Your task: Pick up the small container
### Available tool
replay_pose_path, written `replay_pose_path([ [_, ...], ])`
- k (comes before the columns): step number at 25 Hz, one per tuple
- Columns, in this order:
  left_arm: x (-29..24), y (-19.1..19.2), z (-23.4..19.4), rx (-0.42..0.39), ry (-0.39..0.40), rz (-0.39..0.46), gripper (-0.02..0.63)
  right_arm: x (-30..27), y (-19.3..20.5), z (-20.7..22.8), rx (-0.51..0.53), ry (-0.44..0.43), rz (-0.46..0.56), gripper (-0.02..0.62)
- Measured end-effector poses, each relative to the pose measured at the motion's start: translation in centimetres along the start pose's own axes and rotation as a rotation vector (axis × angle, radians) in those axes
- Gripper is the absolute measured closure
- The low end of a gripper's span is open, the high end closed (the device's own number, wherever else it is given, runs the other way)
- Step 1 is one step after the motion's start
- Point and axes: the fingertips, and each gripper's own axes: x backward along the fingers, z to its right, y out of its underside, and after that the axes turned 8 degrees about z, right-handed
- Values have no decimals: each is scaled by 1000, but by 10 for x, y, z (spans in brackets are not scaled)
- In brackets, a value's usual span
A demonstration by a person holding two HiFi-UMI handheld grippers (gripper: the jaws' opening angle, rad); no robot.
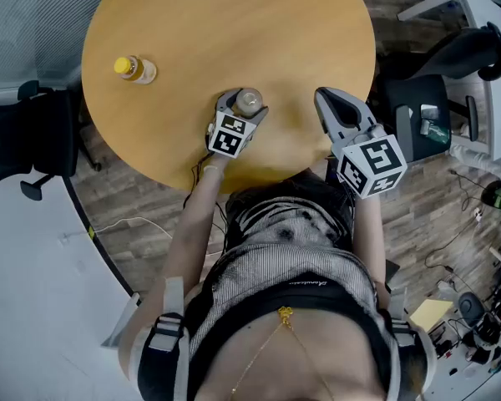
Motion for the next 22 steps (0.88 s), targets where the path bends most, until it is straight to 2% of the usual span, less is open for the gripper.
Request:
replay_pose_path([
  [8, 21, -17, 15, -7, 3, 40, 252, 2, -2, -4, 2, -17, 15, 571],
  [14, 51, -41, 19, 28, -38, 47, 252, 6, -4, -6, -2, -34, 24, 571],
  [22, 79, -77, 31, 76, -33, 101, 252, 5, -6, -6, -4, -57, 33, 571],
])
